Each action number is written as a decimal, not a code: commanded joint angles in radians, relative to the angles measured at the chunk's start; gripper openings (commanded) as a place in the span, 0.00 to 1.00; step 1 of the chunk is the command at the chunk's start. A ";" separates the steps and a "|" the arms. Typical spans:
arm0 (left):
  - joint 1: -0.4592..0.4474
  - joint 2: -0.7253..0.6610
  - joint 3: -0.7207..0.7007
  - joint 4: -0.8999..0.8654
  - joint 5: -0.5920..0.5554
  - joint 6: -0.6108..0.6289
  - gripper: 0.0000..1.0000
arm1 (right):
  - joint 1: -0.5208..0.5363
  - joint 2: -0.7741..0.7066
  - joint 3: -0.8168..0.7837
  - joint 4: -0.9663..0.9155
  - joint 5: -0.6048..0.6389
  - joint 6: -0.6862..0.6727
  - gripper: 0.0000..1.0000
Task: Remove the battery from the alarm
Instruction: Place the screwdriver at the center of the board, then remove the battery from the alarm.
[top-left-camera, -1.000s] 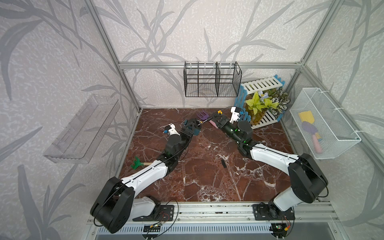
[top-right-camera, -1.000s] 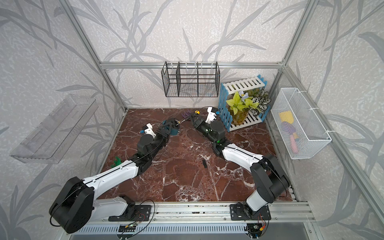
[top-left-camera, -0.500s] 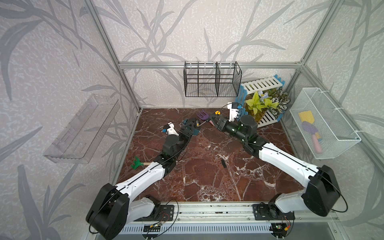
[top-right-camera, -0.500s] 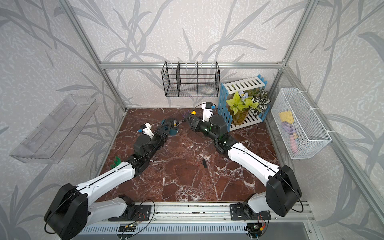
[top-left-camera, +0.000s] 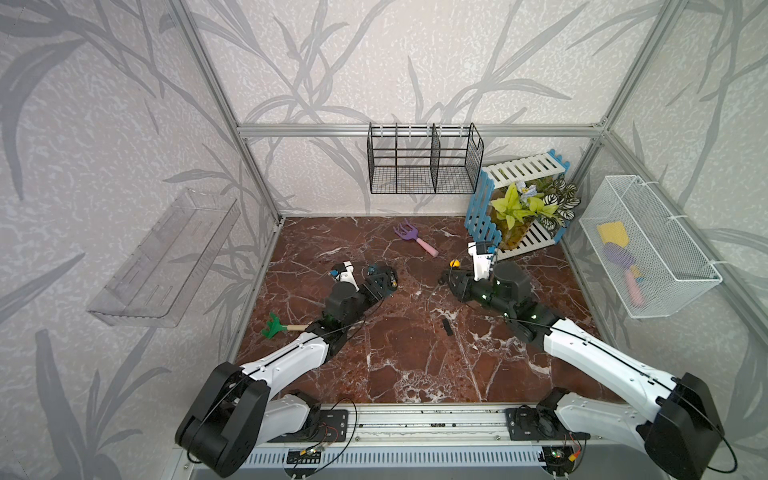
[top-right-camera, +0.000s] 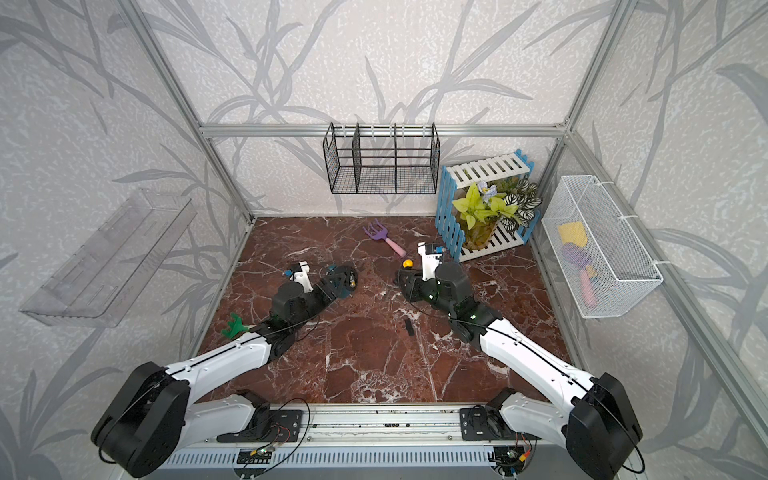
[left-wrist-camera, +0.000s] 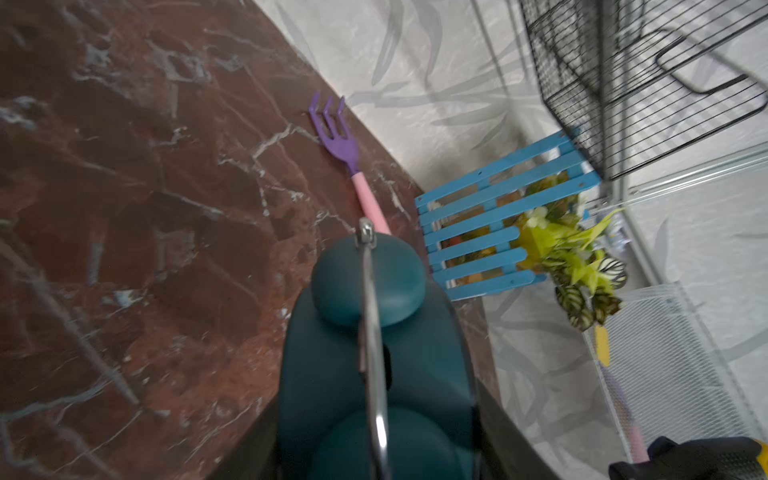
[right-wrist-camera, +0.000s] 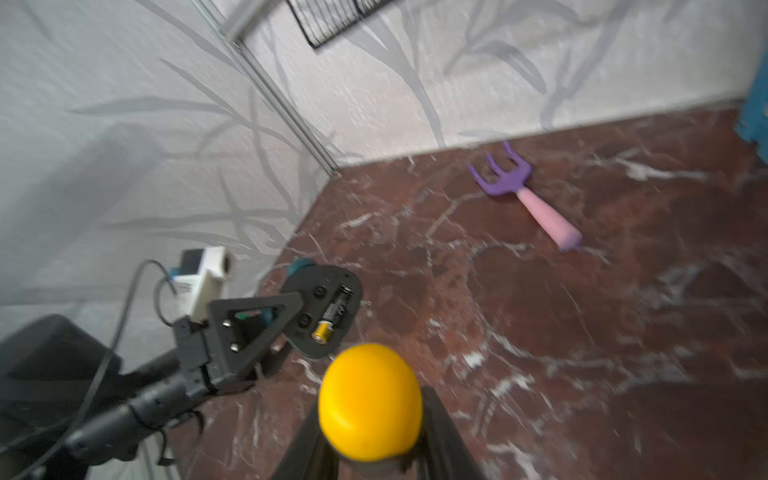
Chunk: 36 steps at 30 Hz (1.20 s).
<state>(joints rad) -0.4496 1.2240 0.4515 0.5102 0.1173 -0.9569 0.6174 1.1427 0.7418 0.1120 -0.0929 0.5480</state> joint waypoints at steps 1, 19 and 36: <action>0.000 0.024 0.048 -0.044 0.069 0.180 0.04 | -0.051 0.020 0.001 -0.225 0.096 -0.017 0.00; -0.186 0.173 0.312 -0.564 -0.312 0.639 0.03 | -0.163 0.522 0.314 -0.745 -0.032 -0.087 0.00; -0.318 0.263 0.411 -0.721 -0.624 0.893 0.03 | -0.176 0.669 0.392 -0.775 -0.088 -0.132 0.26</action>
<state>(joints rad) -0.7647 1.4933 0.8257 -0.1780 -0.3779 -0.1207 0.4454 1.8057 1.1137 -0.6319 -0.1753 0.4362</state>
